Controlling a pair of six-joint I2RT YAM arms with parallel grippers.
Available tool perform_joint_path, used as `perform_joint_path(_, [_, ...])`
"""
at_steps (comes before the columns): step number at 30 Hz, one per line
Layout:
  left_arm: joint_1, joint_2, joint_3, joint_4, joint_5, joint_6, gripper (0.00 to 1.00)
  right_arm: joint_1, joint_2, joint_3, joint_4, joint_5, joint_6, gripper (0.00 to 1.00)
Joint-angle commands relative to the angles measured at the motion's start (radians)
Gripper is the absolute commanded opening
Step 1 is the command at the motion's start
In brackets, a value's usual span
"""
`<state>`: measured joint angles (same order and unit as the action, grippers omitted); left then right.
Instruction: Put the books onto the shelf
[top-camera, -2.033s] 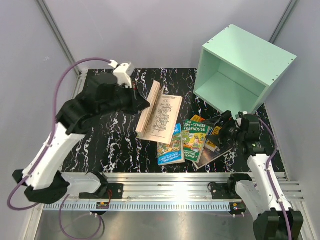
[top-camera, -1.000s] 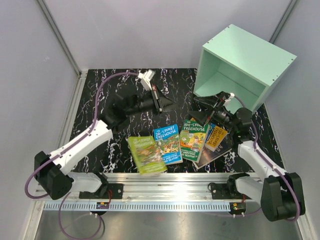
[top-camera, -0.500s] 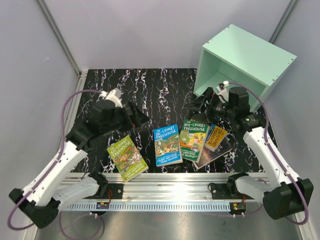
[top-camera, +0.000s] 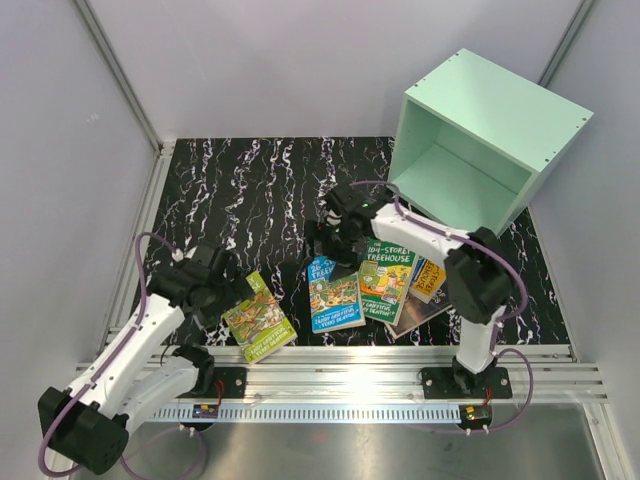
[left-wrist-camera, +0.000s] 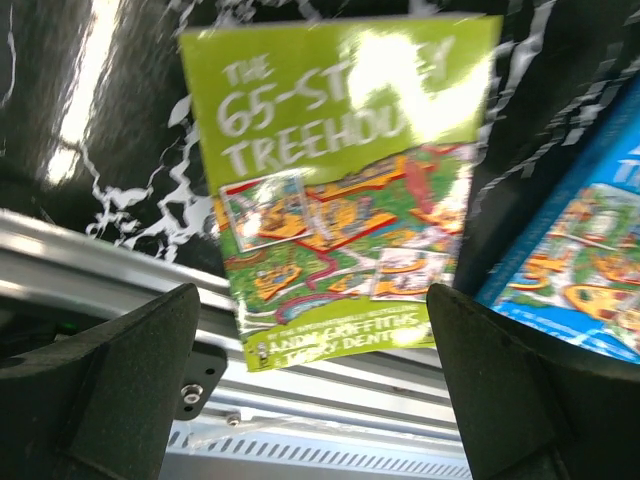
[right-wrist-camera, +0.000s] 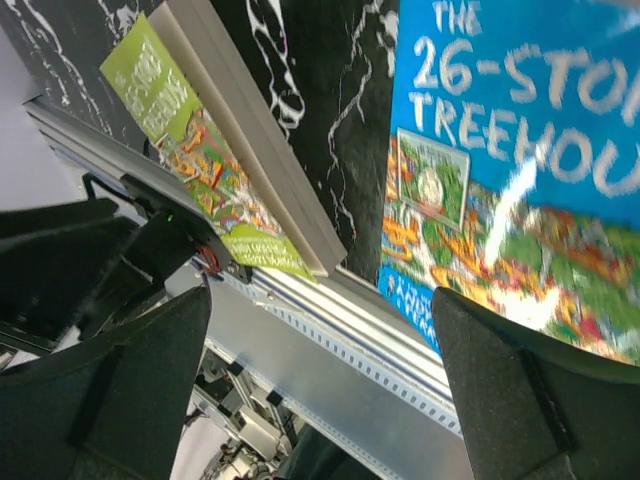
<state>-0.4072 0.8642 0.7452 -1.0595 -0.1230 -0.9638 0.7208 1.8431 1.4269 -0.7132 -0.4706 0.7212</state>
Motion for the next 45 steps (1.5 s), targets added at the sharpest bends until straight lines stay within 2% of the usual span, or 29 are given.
perform_joint_path(1, [0.004, -0.019, -0.050, 0.003, 0.013, -0.068, 0.99, 0.035, 0.086, 0.131, -0.014, -0.036, -0.058, 1.00])
perform_joint_path(8, [0.004, 0.002, -0.136, 0.038, 0.020, -0.095, 0.99, 0.110, 0.318, 0.297, 0.004, -0.115, -0.069, 0.99])
perform_joint_path(16, [0.002, 0.087, -0.224, 0.167, 0.052, -0.110, 0.99, 0.137, 0.413, 0.230, 0.122, -0.217, -0.032, 0.97])
perform_joint_path(23, [0.002, 0.170, -0.309, 0.329, 0.109, -0.128, 0.99, 0.167, 0.470, 0.176, 0.225, -0.293, 0.010, 0.88])
perform_joint_path(24, [0.002, 0.176, -0.303, 0.329, 0.099, -0.133, 0.99, 0.170, 0.476, 0.172, 0.231, -0.302, 0.015, 0.84])
perform_joint_path(26, [-0.001, 0.194, -0.294, 0.363, 0.098, -0.116, 0.97, 0.178, 0.496, 0.170, 0.236, -0.324, 0.014, 0.69])
perform_joint_path(28, [-0.004, 0.203, -0.288, 0.395, 0.109, -0.115, 0.95, 0.181, 0.513, 0.164, 0.238, -0.339, 0.007, 0.47])
perform_joint_path(30, [-0.004, 0.205, -0.300, 0.450, 0.150, -0.118, 0.88, 0.181, 0.525, 0.146, 0.250, -0.362, 0.009, 0.25])
perform_joint_path(31, [-0.004, 0.202, -0.305, 0.467, 0.161, -0.118, 0.85, 0.181, 0.527, 0.145, 0.250, -0.367, 0.011, 0.25])
perform_joint_path(32, [-0.004, 0.196, -0.303, 0.480, 0.170, -0.118, 0.79, 0.181, 0.525, 0.135, 0.256, -0.372, 0.012, 0.10])
perform_joint_path(33, [-0.004, 0.190, -0.302, 0.486, 0.177, -0.118, 0.69, 0.181, 0.524, 0.132, 0.256, -0.376, 0.012, 0.02])
perform_joint_path(36, [-0.002, 0.159, -0.267, 0.498, 0.178, -0.105, 0.54, 0.180, 0.505, 0.130, 0.253, -0.373, 0.007, 0.00])
perform_joint_path(39, [-0.004, 0.136, -0.224, 0.495, 0.178, -0.096, 0.47, 0.180, 0.482, 0.151, 0.241, -0.375, 0.012, 0.00])
perform_joint_path(42, [-0.004, 0.128, -0.173, 0.477, 0.178, -0.084, 0.46, 0.181, 0.443, 0.170, 0.247, -0.372, 0.035, 0.00])
perform_joint_path(45, [-0.002, 0.118, -0.112, 0.425, 0.161, -0.059, 0.52, 0.180, 0.386, 0.172, 0.276, -0.372, 0.070, 0.00])
